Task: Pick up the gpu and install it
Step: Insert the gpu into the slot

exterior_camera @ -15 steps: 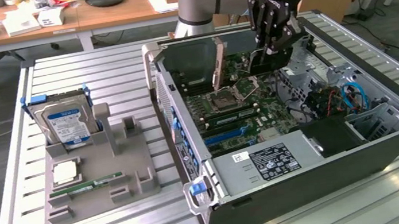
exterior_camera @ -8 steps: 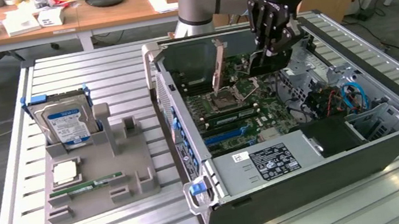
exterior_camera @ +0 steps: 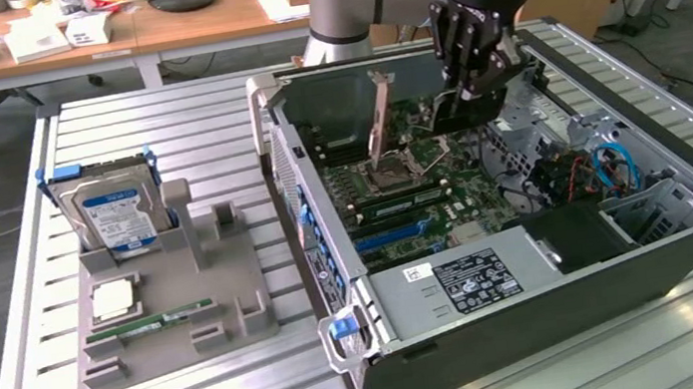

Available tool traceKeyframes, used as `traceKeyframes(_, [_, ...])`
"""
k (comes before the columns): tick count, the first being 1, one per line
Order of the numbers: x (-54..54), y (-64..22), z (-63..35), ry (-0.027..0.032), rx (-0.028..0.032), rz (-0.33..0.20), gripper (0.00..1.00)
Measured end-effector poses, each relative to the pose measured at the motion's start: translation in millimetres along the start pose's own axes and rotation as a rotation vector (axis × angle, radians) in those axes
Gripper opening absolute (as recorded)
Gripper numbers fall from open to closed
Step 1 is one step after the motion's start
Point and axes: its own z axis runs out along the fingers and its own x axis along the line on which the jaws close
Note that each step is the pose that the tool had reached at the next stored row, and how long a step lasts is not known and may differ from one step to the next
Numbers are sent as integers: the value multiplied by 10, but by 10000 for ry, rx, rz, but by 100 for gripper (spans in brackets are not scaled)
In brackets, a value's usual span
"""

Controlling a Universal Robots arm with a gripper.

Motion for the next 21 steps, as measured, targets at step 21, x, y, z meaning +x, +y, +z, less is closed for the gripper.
traceKeyframes(21, [5,1,142,1,0,1,26])
